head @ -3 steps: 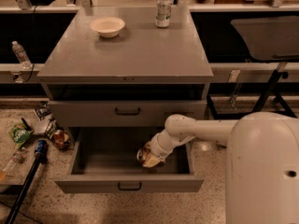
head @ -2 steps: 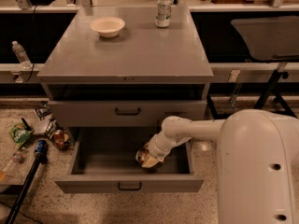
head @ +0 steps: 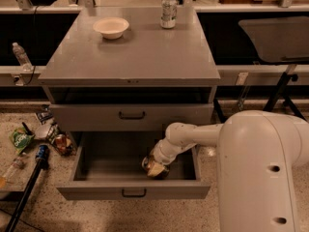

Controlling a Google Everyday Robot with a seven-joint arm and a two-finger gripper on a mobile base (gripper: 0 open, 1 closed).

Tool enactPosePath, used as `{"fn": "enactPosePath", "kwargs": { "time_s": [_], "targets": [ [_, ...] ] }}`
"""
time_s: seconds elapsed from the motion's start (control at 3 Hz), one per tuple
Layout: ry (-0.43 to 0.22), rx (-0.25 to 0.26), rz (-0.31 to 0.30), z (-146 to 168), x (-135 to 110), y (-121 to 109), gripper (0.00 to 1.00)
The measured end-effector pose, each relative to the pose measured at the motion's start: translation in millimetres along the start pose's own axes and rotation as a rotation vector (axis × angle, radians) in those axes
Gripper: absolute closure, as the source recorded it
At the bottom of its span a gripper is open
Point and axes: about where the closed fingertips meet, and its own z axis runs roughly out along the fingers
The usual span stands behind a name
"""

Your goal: Place orange can into middle drawer

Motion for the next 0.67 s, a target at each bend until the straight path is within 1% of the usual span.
{"fn": "enactPosePath", "kwargs": {
  "time_s": [0.33, 0.67],
  "targets": [
    [0.007, 0.035, 0.044, -9, 6, -3, 0.02],
    [-0.001, 0.071, 0.054, -27, 9, -6, 0.25]
  ]
}}
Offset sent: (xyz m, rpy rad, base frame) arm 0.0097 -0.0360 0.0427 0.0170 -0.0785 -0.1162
